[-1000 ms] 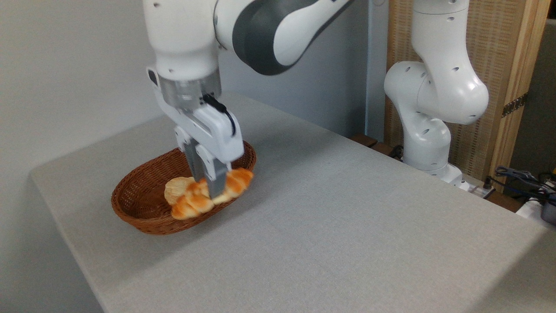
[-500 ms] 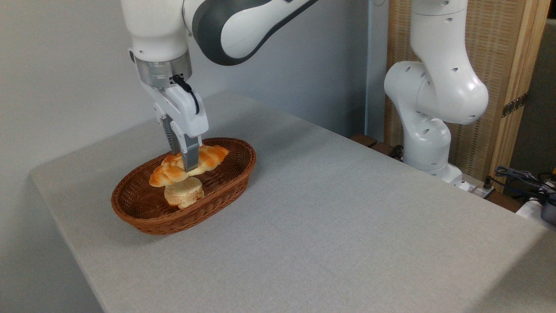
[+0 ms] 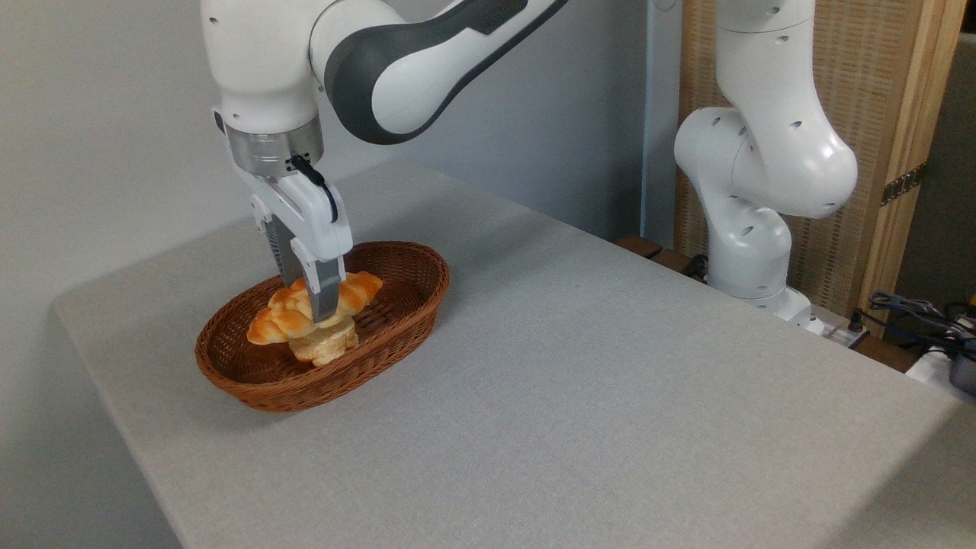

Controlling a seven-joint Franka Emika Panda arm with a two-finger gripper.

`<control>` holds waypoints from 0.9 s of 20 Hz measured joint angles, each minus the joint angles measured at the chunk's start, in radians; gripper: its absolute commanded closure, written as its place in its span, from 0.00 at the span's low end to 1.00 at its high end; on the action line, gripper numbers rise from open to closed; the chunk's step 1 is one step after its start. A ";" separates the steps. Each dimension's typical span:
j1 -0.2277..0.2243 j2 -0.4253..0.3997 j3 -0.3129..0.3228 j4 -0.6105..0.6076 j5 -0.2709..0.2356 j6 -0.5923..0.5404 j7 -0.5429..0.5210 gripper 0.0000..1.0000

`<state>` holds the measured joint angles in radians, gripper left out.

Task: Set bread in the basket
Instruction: 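Open the gripper and raise it away from the roll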

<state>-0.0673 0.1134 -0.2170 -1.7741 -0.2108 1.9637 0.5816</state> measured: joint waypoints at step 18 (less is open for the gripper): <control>0.020 -0.105 0.160 0.016 0.069 -0.027 0.012 0.00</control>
<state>-0.0471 0.0085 -0.0572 -1.7580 -0.1421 1.9364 0.5931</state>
